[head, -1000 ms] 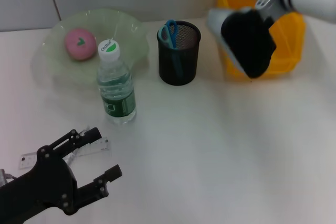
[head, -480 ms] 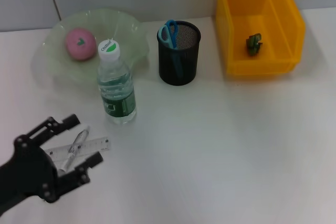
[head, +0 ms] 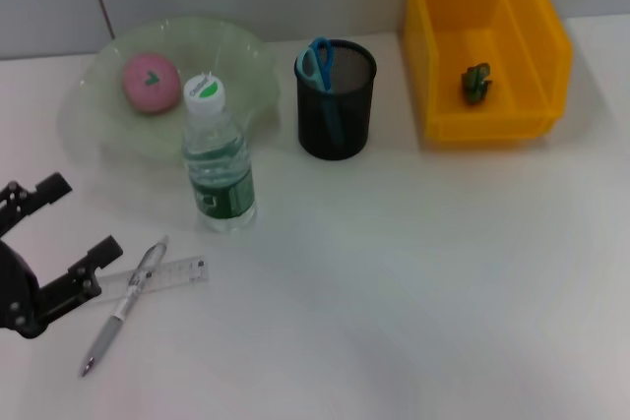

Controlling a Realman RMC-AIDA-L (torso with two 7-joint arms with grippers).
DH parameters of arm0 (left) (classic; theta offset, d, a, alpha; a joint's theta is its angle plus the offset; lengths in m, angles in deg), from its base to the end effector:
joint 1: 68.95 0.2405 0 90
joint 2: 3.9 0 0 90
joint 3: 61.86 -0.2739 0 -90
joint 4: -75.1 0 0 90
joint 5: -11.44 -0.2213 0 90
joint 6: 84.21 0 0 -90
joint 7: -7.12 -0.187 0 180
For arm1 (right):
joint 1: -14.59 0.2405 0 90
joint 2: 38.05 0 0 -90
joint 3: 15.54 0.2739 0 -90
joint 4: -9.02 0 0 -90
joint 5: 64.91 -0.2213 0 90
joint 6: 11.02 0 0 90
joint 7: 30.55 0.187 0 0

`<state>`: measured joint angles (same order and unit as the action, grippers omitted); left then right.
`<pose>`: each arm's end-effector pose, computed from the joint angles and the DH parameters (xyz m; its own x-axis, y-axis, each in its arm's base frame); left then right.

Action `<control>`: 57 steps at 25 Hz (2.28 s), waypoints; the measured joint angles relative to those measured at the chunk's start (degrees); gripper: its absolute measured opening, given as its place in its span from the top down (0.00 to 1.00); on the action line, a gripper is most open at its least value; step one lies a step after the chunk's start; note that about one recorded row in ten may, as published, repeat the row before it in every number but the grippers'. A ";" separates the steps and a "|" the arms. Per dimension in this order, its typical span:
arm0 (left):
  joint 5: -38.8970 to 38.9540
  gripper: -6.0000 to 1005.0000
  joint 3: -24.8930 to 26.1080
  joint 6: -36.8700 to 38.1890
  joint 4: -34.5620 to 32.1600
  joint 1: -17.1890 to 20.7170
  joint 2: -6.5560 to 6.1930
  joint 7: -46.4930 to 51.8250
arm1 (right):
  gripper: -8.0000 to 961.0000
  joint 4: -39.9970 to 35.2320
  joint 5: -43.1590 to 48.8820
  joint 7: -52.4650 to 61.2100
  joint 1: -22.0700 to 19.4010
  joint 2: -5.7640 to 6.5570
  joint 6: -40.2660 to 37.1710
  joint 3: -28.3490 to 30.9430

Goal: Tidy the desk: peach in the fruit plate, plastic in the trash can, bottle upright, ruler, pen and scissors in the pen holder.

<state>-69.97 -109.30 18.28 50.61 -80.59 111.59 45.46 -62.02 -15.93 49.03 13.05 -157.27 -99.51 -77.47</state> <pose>-0.3106 0.2637 -0.0024 0.6855 -0.1573 0.7108 0.3219 -0.8103 -0.4897 0.2072 0.2849 0.1232 0.3798 0.2292 -0.8962 -0.4833 -0.7769 -0.4035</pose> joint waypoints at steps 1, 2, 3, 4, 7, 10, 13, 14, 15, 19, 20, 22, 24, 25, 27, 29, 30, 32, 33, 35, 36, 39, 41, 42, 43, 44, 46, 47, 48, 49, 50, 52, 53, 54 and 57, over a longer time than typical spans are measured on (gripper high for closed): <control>-0.09 0.21 -0.11 -0.04 0.00 -0.22 -0.37 0.05 | 0.55 4.11 -1.75 -0.83 0.36 0.06 -3.84 1.39; -0.16 0.21 -0.21 -0.09 0.00 -0.38 -0.72 0.14 | 0.55 11.13 -2.73 -2.57 1.17 0.12 -10.81 4.51; -0.21 0.21 -0.30 -0.05 0.00 -0.66 -1.08 0.51 | 0.55 11.13 -2.73 -2.57 1.17 0.12 -10.81 4.51; -0.24 0.21 -0.32 0.04 -0.01 -0.84 -1.20 0.96 | 0.54 13.21 -0.94 -3.98 1.48 0.14 -12.18 5.54; -0.25 0.21 -0.32 0.15 -0.02 -1.01 -1.31 1.66 | 0.44 17.64 12.35 -7.52 2.65 0.13 -13.37 6.67; -0.28 0.21 -1.02 0.32 -0.14 -1.23 -1.34 3.69 | 0.34 18.96 17.81 -8.85 3.11 0.13 -12.92 6.97; -0.30 0.21 -1.48 0.25 -0.17 -1.26 -1.10 4.08 | 0.14 20.08 24.80 -10.94 3.22 0.13 -12.00 8.25; -0.30 0.21 -1.48 0.25 -0.17 -1.26 -1.10 4.08 | 0.14 20.23 27.35 -11.21 3.22 0.12 -11.85 8.66; -0.30 0.21 -1.48 0.25 -0.17 -1.26 -1.10 4.08 | 0.13 20.45 29.40 -11.56 3.25 0.12 -11.67 9.00; -2.86 0.21 -2.37 -1.42 -0.30 -1.57 -0.51 6.25 | 0.13 22.27 36.14 -12.86 3.79 0.14 -10.73 10.76; -6.04 0.21 -2.46 -4.21 -1.44 -1.78 0.51 8.75 | 0.13 22.62 37.66 -12.89 4.03 0.17 -10.68 11.06; -9.10 0.21 -2.65 -6.19 -3.56 -1.87 1.53 10.23 | 0.13 23.46 41.57 -12.93 4.91 0.24 -10.60 11.83; -13.51 0.21 -2.67 -8.67 -7.90 -2.49 2.43 14.05 | 0.13 23.94 43.89 -12.93 5.58 0.35 -10.59 12.76; -13.51 0.21 -2.67 -8.67 -7.90 -2.49 2.43 14.05 | 0.13 23.94 43.89 -12.93 5.58 0.35 -10.59 12.76; -17.29 0.21 -2.84 -11.29 -11.82 -4.00 2.81 17.43 | 0.13 24.09 46.29 -12.62 6.22 0.41 -10.94 13.97; -18.20 0.21 -2.89 -11.94 -13.13 -5.01 2.68 17.89 | 0.13 24.11 46.71 -12.48 6.34 0.45 -11.02 14.10; -18.20 0.21 -2.89 -11.94 -13.13 -5.01 2.68 17.89 | 0.13 24.15 46.98 -12.43 6.38 0.50 -11.05 14.11; -19.57 0.21 -2.96 -12.62 -14.51 -5.81 2.61 18.94 | 0.13 24.22 47.34 -12.22 6.40 0.57 -11.12 14.13; -19.57 0.21 -2.96 -12.62 -14.51 -5.81 2.61 18.94 | 0.13 24.22 47.34 -12.22 6.40 0.57 -11.12 14.13; -25.89 0.21 -3.08 -14.76 -19.64 -7.95 2.67 24.88 | 0.13 24.23 47.50 -11.83 6.42 0.57 -11.13 14.14; -28.94 0.21 -3.18 -15.12 -22.08 -8.95 2.80 27.18 | 0.13 24.25 47.58 -11.68 6.42 0.59 -11.14 14.15; -33.89 0.21 -3.40 -15.24 -25.39 -11.04 2.87 31.01 | 0.13 24.32 48.33 -11.20 6.48 0.66 -11.15 14.16; -37.73 0.21 -4.04 -15.24 -27.18 -13.07 2.78 34.22 | 0.13 24.35 49.06 -10.54 6.62 0.71 -11.16 14.21; -37.73 0.21 -4.04 -15.24 -27.18 -13.07 2.78 34.22 | 0.13 24.37 49.43 -10.01 6.76 0.75 -11.13 14.26; -37.73 0.21 -4.04 -15.24 -27.18 -13.07 2.78 34.22 | 0.13 24.37 49.43 -10.01 6.76 0.75 -11.13 14.26; -41.93 0.21 -5.56 -15.35 -28.14 -15.35 2.78 37.57 | 0.13 24.37 49.47 -9.94 6.79 0.75 -11.13 14.27; -44.62 0.21 -7.02 -15.44 -28.28 -17.02 2.87 40.28 | 0.13 24.37 49.55 -9.90 6.81 0.74 -11.13 14.29; -44.62 0.21 -7.02 -15.44 -28.28 -17.02 2.87 40.28 | 0.13 24.37 49.59 -9.89 6.81 0.60 -10.98 14.29; -44.62 0.21 -7.02 -15.44 -28.28 -17.02 2.87 40.28 | 0.13 24.37 49.59 -9.89 6.81 0.60 -10.98 14.29; -46.36 0.21 -9.46 -16.23 -28.35 -18.18 2.98 41.42 | 0.13 24.38 49.61 -9.88 6.82 0.56 -10.88 14.30; -46.36 0.21 -9.46 -16.23 -28.35 -18.18 2.98 41.42 | 0.13 24.48 49.63 -9.87 6.82 0.53 -10.84 14.31; -46.50 0.21 -11.37 -17.76 -28.38 -18.55 3.01 41.92 | 0.13 24.91 49.68 -9.86 6.85 0.54 -10.82 14.31; -46.55 0.21 -12.89 -18.92 -28.39 -18.83 2.97 42.55 | 0.13 24.91 49.68 -9.86 6.85 0.54 -10.82 14.31; -46.55 0.21 -12.89 -18.92 -28.39 -18.83 2.97 42.55 | 0.13 25.00 49.69 -9.85 6.88 0.56 -10.77 14.31; -47.43 0.21 -14.90 -20.99 -28.41 -19.59 2.86 43.87 | 0.13 25.08 50.06 -9.84 6.95 0.57 -10.68 14.28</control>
<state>-117.40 -124.19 -2.71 22.20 -100.18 114.45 89.33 -36.94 34.13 39.19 20.00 -156.70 -110.18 -63.19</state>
